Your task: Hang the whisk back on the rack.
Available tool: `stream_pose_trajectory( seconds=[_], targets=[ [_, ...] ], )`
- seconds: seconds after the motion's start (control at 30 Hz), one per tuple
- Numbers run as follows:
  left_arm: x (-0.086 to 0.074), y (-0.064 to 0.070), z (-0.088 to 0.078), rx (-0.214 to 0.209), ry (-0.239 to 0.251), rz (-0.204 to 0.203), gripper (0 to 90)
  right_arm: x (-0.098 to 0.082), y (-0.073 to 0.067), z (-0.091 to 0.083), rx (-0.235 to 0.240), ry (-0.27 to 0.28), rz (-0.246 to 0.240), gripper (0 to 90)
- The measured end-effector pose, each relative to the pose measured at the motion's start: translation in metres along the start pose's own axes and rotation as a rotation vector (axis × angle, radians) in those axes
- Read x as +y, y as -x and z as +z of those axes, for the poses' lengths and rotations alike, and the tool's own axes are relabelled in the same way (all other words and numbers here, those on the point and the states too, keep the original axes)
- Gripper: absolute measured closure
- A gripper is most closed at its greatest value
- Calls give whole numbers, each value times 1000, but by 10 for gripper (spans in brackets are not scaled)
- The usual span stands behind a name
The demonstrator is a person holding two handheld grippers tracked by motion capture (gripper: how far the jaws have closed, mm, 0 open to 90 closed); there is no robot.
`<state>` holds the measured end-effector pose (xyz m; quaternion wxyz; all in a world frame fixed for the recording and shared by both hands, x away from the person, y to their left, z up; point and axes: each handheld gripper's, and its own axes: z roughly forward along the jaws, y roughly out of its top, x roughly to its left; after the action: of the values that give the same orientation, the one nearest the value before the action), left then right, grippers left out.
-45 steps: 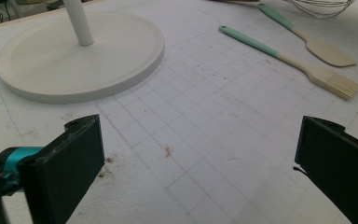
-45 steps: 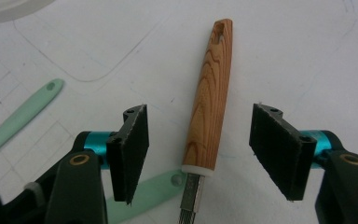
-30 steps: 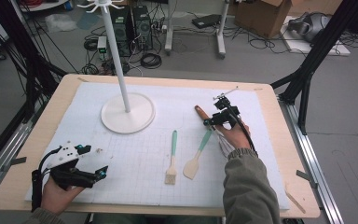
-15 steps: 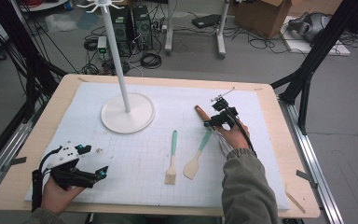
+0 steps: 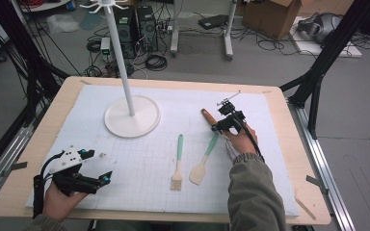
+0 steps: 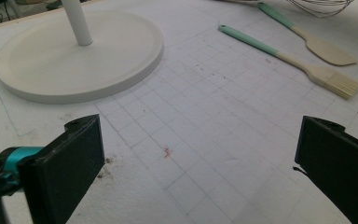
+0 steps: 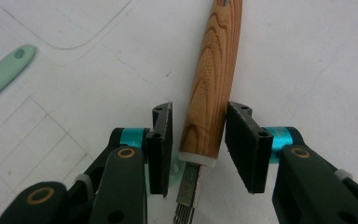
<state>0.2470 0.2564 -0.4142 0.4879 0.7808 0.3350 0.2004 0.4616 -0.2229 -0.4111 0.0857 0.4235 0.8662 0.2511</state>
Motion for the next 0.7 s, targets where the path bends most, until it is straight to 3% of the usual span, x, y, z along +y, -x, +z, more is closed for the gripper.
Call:
stream_pose_trajectory(
  seconds=[0.7],
  targets=[
    [0,-1,0,-3,-1,2,17,1,-2,10,-39,-38,-2,634]
  ],
)
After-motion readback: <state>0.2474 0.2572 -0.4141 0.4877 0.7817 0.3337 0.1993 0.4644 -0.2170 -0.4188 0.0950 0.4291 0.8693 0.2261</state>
